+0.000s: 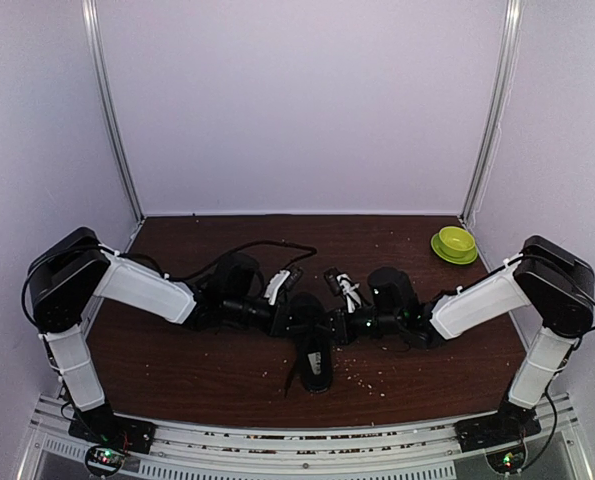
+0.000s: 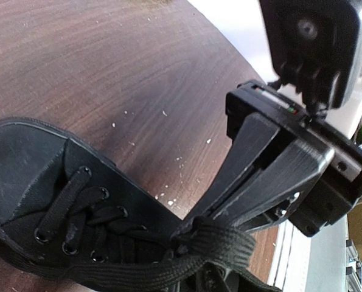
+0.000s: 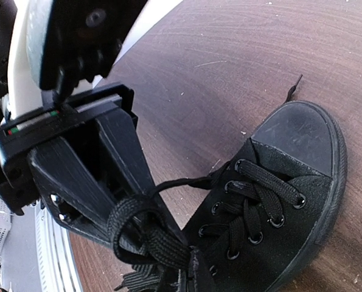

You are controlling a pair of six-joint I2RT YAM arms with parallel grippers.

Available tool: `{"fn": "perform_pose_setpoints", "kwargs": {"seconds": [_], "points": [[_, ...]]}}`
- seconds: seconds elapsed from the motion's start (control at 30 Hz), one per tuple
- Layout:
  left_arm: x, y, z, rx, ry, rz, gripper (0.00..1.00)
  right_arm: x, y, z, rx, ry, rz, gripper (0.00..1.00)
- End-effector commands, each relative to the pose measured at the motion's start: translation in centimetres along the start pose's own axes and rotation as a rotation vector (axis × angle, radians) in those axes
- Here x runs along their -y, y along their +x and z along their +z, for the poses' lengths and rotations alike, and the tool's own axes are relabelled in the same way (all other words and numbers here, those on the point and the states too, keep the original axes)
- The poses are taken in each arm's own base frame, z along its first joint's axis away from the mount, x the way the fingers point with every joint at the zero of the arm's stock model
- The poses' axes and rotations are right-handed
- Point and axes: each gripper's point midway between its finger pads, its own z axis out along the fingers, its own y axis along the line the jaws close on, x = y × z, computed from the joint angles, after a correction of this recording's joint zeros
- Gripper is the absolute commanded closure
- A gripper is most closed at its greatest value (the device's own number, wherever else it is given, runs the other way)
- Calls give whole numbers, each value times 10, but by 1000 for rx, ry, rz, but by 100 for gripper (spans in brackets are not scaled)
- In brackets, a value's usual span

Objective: Tie the shoes

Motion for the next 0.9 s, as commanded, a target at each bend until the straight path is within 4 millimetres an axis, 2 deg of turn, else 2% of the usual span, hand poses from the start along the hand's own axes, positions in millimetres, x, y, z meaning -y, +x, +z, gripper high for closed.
{"fn": "perform_pose_setpoints", "kwargs": {"seconds": [0.0, 0.47, 0.73, 0.87], "points": [[7, 9, 8, -30, 33, 29, 87, -10, -29, -6, 102, -24, -25, 100], [0, 7, 19, -62, -13, 46, 86, -10, -26, -5, 93, -27, -26, 100], [-2, -13, 17, 7, -55, 37, 99, -9, -21, -7, 80, -21, -27, 100], [1, -20, 15, 44, -49, 29, 100, -7, -18, -9, 79, -12, -25, 100]]}}
